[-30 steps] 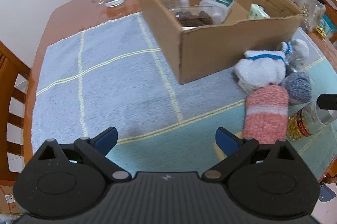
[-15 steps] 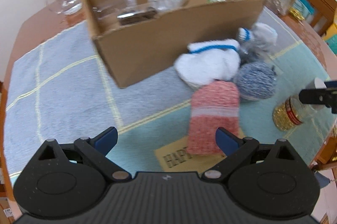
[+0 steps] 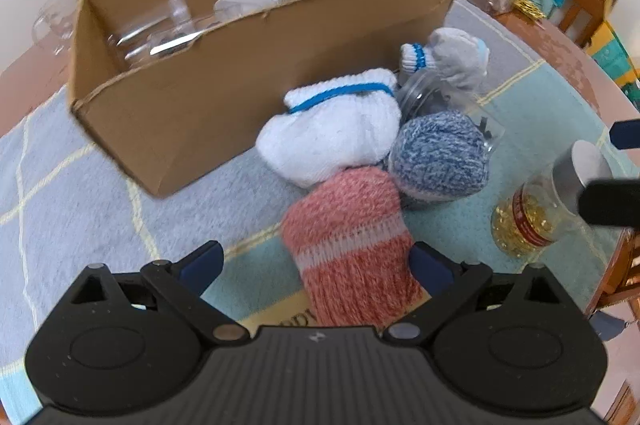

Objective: Organize objects
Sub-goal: 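Move the left tool to the pink knit sock while the right tool reaches the gold capsule jar, then grasp the pink sock with the left tool while the right tool grasps the capsule jar, then drop the pink sock into the box with the left tool while the right tool drops the jar in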

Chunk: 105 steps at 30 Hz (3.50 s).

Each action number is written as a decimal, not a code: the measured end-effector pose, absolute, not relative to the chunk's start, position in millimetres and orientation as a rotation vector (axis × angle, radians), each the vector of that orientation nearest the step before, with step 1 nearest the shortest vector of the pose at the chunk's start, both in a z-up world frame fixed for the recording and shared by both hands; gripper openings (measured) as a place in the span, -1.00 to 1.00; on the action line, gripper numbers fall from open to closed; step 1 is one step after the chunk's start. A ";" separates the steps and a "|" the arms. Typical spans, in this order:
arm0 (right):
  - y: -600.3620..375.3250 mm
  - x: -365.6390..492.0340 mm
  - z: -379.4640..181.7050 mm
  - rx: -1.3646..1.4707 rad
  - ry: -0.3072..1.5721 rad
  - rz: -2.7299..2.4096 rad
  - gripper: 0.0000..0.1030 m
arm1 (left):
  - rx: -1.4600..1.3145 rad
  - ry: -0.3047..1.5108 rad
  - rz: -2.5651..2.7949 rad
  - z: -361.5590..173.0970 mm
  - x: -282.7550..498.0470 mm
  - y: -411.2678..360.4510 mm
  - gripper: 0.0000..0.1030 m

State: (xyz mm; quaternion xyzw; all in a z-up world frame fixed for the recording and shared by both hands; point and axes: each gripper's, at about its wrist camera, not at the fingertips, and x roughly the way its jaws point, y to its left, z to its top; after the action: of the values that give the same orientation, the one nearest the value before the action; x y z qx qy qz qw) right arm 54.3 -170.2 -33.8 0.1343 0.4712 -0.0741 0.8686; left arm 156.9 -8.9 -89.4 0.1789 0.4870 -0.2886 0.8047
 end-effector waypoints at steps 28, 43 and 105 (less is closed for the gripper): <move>-151.4 50.5 -69.0 0.172 1.039 -0.098 1.00 | 0.313 1.040 -0.662 -72.2 166.5 11.8 0.92; -149.1 53.7 -108.1 0.050 1.016 -0.059 0.57 | 0.237 1.141 -0.577 -109.1 168.9 -7.5 0.84; -193.2 185.6 44.3 -0.210 0.825 0.264 0.01 | 0.331 0.953 -0.486 51.6 250.2 -7.9 0.77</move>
State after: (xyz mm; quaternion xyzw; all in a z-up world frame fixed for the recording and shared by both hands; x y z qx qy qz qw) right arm 185.6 -193.2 44.3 -0.1015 0.3991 0.1278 0.9022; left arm 250.2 -7.9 51.6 0.1568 0.4520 -0.2304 0.8474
